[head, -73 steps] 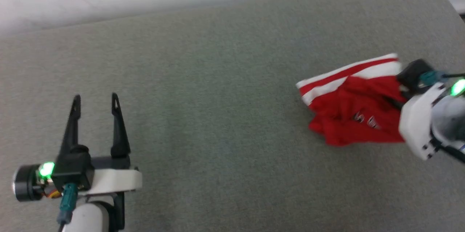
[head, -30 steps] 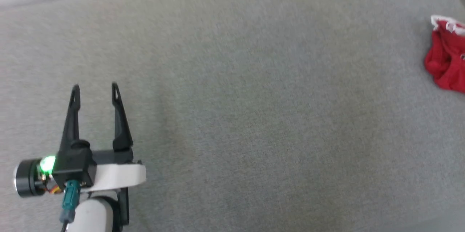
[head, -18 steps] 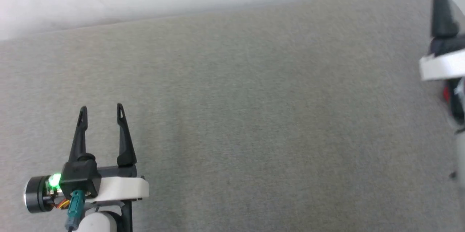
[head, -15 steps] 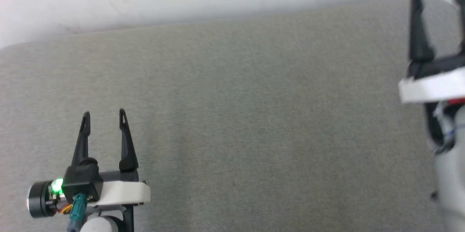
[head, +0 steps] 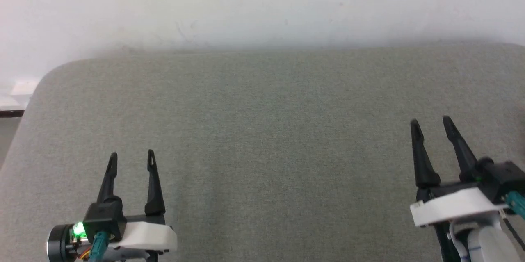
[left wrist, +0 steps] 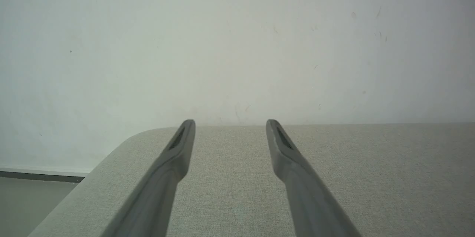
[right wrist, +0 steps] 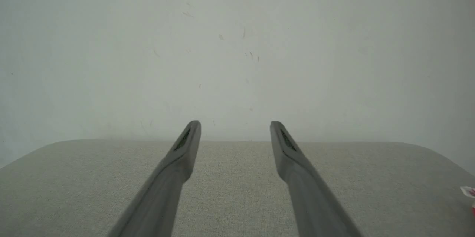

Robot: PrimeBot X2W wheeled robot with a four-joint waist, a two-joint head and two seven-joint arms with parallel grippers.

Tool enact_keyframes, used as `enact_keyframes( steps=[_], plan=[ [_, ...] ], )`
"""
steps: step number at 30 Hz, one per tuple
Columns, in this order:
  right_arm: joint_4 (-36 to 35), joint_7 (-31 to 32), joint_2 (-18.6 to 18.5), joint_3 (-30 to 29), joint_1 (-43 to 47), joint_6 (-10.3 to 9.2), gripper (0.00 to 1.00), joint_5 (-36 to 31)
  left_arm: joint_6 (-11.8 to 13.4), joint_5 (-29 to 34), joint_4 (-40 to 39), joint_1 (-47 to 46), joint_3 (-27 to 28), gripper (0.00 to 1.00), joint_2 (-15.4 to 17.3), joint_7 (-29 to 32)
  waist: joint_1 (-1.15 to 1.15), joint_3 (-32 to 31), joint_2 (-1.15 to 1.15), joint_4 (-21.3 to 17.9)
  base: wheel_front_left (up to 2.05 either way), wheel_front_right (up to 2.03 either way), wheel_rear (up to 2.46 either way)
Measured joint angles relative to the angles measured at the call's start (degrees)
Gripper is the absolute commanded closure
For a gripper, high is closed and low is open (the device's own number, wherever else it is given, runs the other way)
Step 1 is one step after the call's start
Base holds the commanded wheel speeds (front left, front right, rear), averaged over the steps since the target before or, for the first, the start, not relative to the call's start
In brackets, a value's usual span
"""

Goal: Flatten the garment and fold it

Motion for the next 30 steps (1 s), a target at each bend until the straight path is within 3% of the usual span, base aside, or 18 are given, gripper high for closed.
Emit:
enact_keyframes(
  steps=[12, 13, 30],
  plan=[
    [-4.3, 0.0, 1.9, -2.1, 9.4, -0.05, 0.0, 0.0, -1.4, 0.2, 1.6, 1.8, -0.7, 0.0, -0.9, 0.0, 0.01, -2.3, 0.0, 2.1, 0.0, 0.0, 0.0],
    [-4.6, 0.0, 2.0, -2.1, 9.7, -0.05, 1.0, -0.1, -1.6, 0.1, 1.7, 1.8, -0.7, 1.0, -0.9, 0.0, 0.0, -2.4, 0.0, 2.2, 0.0, 0.0, 0.0],
    [-4.7, 1.3, 2.0, -1.7, 9.8, -0.05, 1.0, -0.6, -1.9, 0.1, 1.6, 1.7, -0.7, 1.0, -1.0, 1.4, 0.01, -2.5, 0.0, 2.0, 0.0, 0.0, 0.0]
  ],
)
